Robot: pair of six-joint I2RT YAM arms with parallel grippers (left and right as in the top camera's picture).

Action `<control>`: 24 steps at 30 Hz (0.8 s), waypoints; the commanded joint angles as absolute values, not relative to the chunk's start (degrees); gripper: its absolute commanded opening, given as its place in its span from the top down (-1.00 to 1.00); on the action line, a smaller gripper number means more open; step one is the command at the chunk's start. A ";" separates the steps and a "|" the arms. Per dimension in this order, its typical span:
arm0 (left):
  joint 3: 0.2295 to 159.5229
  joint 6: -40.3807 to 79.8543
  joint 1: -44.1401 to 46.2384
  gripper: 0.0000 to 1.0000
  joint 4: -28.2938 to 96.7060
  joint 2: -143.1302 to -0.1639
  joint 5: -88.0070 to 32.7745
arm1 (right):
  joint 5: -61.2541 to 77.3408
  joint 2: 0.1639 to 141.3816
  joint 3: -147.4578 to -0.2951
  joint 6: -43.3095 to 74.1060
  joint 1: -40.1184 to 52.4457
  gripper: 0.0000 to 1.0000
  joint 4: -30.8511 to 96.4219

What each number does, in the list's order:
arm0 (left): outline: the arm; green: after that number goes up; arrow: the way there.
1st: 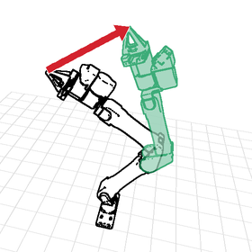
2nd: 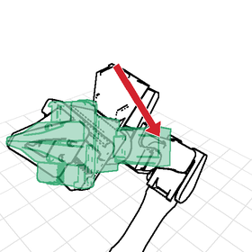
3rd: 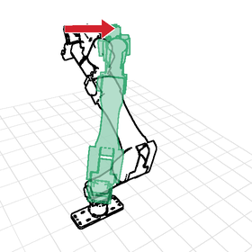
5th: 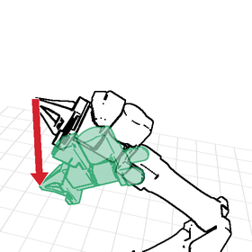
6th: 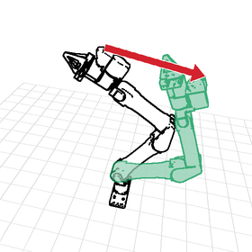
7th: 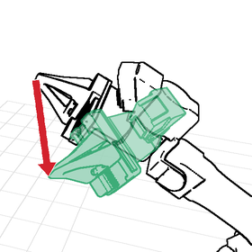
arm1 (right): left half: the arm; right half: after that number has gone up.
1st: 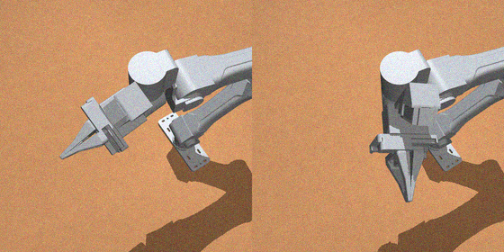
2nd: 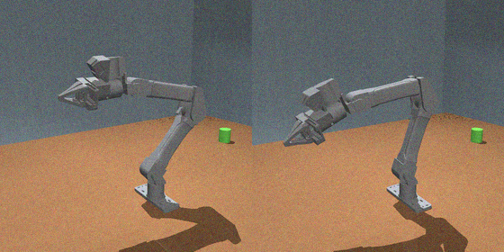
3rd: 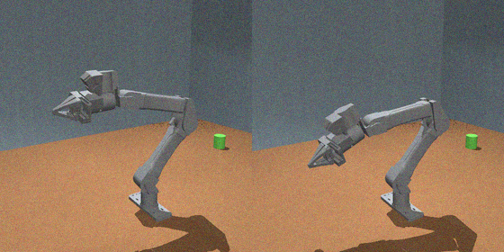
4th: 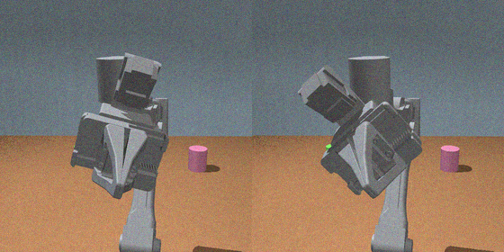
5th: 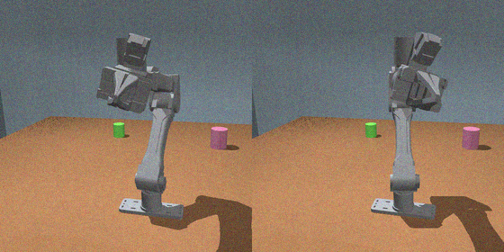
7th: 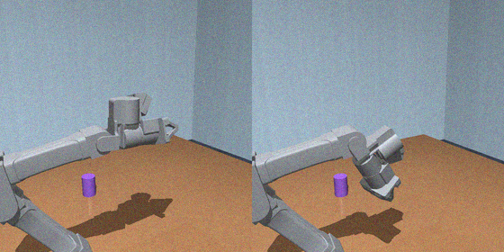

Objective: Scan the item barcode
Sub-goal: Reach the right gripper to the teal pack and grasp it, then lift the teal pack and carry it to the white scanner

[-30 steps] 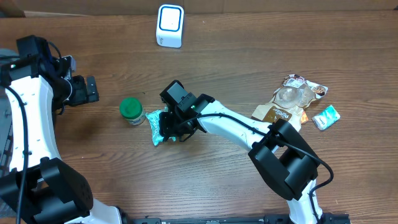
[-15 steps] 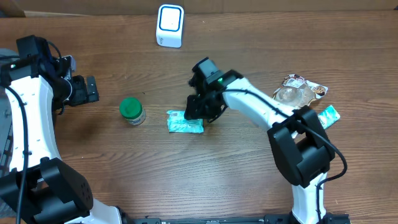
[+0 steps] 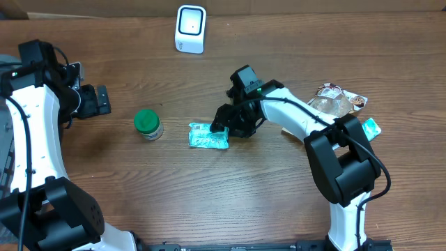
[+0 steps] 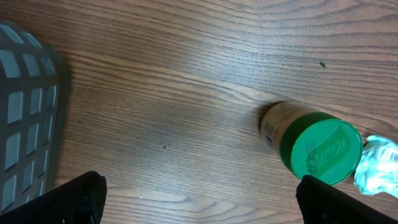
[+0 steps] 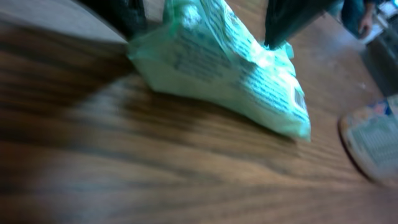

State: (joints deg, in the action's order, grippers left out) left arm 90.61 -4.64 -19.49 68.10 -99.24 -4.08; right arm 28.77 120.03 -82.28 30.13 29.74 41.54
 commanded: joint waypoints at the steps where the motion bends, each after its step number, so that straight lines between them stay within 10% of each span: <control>1: 90.74 -4.27 -19.09 -0.99 68.10 -99.11 -4.49 | 30.94 119.79 -77.52 37.58 31.48 0.10 34.20; 7: 90.74 -4.27 -19.09 -0.99 68.10 -99.11 -4.49 | 29.71 119.74 -75.81 36.21 31.66 0.92 30.61; 24: 90.74 -4.27 -19.09 -0.99 68.10 -99.11 -4.49 | 39.51 84.44 -76.99 23.49 23.40 0.92 36.05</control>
